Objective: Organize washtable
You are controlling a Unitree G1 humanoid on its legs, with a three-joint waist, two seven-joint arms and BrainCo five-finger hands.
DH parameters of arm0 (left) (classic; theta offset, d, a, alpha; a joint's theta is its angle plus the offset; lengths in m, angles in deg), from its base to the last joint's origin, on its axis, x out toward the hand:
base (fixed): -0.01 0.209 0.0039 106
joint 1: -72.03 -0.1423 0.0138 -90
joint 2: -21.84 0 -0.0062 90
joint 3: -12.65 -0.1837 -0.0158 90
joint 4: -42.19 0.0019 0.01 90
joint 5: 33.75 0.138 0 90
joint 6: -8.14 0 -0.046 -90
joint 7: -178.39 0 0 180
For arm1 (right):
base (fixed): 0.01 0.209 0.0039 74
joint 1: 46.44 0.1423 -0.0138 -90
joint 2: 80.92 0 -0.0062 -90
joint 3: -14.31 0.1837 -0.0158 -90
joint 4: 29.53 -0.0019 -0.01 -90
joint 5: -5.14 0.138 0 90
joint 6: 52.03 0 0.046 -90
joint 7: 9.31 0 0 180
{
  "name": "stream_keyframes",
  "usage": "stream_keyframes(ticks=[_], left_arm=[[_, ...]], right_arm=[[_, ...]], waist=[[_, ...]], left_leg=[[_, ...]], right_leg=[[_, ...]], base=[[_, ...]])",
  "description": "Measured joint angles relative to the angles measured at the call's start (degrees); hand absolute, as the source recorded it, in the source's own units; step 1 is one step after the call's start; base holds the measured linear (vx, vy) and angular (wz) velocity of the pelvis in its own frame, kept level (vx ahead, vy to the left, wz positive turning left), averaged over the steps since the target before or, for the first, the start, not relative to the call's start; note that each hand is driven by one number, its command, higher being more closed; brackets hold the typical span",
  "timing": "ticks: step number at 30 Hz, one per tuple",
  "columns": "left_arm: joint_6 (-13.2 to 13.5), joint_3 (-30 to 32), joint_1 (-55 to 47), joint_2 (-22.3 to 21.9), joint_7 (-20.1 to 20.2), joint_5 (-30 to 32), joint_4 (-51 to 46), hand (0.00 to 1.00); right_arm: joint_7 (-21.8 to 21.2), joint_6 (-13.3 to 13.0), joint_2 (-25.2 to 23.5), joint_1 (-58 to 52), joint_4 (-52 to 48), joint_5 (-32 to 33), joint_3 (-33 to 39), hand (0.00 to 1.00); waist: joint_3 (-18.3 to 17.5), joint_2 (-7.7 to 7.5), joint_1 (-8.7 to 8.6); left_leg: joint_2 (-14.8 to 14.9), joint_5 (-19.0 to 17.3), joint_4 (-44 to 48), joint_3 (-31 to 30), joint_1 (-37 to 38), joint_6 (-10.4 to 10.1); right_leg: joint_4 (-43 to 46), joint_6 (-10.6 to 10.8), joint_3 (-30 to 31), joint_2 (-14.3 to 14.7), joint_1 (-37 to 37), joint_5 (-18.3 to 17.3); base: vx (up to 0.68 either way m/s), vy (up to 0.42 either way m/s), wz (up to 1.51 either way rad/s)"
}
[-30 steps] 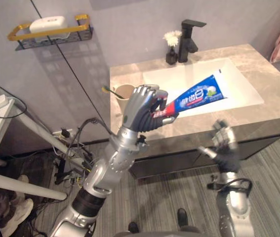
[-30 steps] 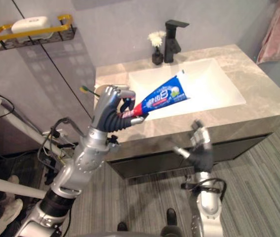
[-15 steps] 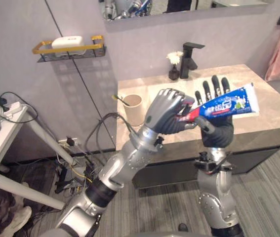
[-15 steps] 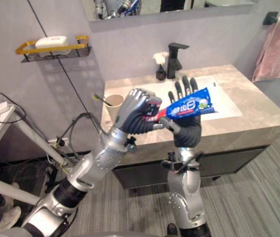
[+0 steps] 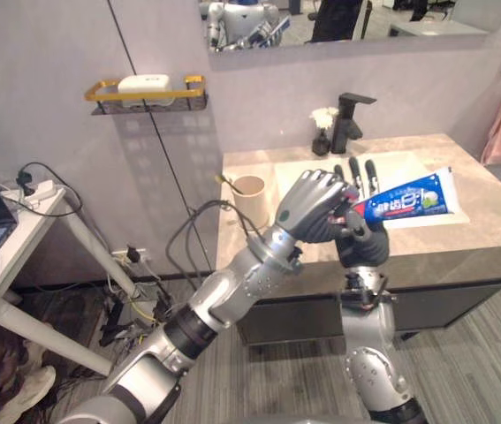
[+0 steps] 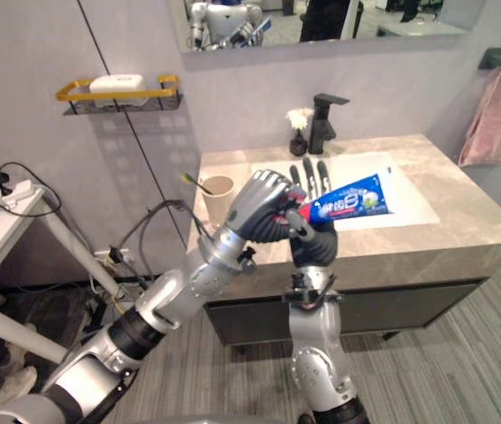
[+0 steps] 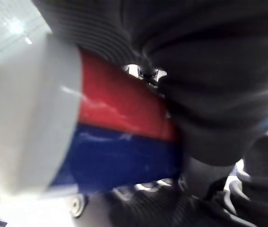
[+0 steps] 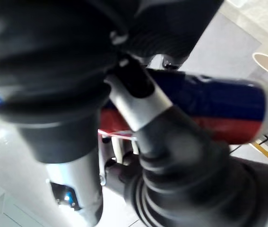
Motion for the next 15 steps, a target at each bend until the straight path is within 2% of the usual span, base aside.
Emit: stream_keyframes(ticks=[8, 15], left_arm=[[-0.04, -1.76, 0.10, -0.78, -1.90, -0.03, 0.78, 1.00], [0.04, -1.91, 0.57, -1.09, -2.55, -0.05, 0.98, 1.00]], right_arm=[[0.30, -2.04, -0.06, 0.98, 0.03, 4.37, -1.60, 0.00], [0.36, -2.70, -0.05, 2.24, 0.02, 4.38, -1.72, 0.00]], waist=[[-0.50, -0.55, 0.74], [-0.75, -0.78, 1.41]], left_leg=[[-0.06, 0.55, -0.90, -0.03, 0.82, 0.03], [-0.07, 0.56, -0.98, -0.01, 0.90, 0.01]], right_leg=[[0.07, -0.01, -0.11, -0.01, 0.42, 0.00], [0.04, -0.03, -0.10, -0.02, 0.46, -0.01]], base=[[0.00, 0.000, 0.00], [0.00, 0.000, 0.00]])
